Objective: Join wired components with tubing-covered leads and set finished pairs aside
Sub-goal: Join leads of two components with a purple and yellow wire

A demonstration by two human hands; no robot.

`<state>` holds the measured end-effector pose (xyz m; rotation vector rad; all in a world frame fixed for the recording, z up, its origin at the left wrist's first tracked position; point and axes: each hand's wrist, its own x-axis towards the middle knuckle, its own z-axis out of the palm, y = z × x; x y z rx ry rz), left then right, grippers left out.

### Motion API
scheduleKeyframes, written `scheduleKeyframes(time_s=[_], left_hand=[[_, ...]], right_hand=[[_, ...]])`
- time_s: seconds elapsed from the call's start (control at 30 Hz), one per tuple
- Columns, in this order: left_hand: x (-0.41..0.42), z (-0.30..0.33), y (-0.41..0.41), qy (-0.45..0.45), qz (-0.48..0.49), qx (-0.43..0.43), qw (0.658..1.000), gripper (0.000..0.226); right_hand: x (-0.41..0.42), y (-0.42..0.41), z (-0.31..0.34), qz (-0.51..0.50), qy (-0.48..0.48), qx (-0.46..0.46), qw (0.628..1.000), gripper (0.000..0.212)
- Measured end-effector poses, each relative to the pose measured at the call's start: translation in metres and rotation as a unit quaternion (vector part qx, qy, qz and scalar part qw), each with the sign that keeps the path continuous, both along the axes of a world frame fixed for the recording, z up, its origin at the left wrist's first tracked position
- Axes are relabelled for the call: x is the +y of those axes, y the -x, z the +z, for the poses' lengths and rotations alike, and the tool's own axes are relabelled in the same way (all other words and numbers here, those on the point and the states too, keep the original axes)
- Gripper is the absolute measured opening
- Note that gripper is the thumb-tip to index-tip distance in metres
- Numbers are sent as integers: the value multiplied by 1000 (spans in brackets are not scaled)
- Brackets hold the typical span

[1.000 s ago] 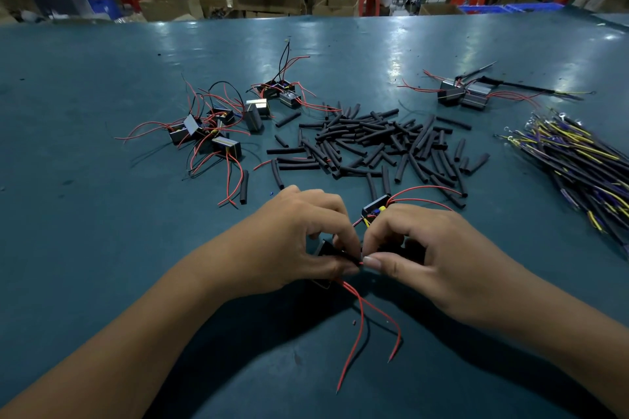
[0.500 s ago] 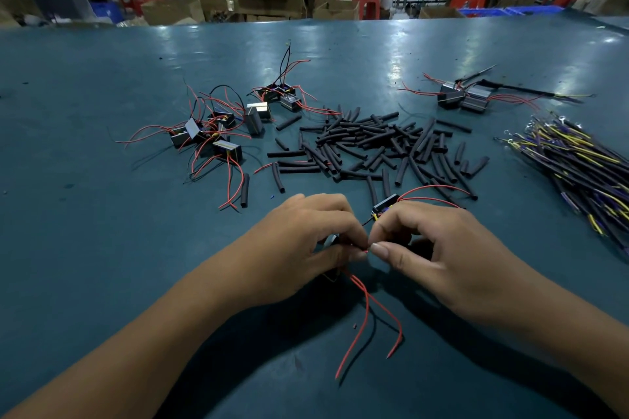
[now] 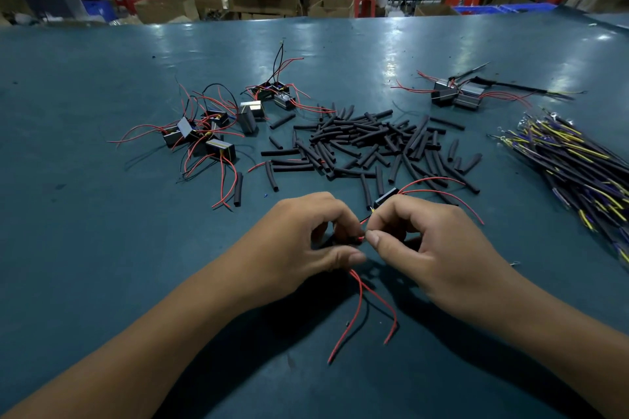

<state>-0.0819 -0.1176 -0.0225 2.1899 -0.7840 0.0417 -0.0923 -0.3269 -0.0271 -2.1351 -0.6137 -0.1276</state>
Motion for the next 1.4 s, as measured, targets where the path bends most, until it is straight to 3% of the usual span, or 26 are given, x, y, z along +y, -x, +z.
scheduleKeyframes(time_s=[0.23,0.4,0.63,0.97,1.23,1.4], left_hand=[[1,-2,0,23,10,-26,999,6],[-2,-4,1,43,49,-92,994,15],[-6,-7,2,48,36,-151,987,9],[-10,-12,0,18,69,-164,984,13],[-10,-13,-2,12,59,-176,983,11],[-9,-13,-3,0,45,-170,984,10]], right_hand=[[2,2,4,-3,15,0,1000,13],[1,3,5,-18,8,3,1000,10],[0,3,2,-45,-29,33,998,12],[-5,0,3,-24,-16,3,1000,14],[-8,0,6,1,105,-144,984,11],[-10,-1,3,7,126,-174,977,1]])
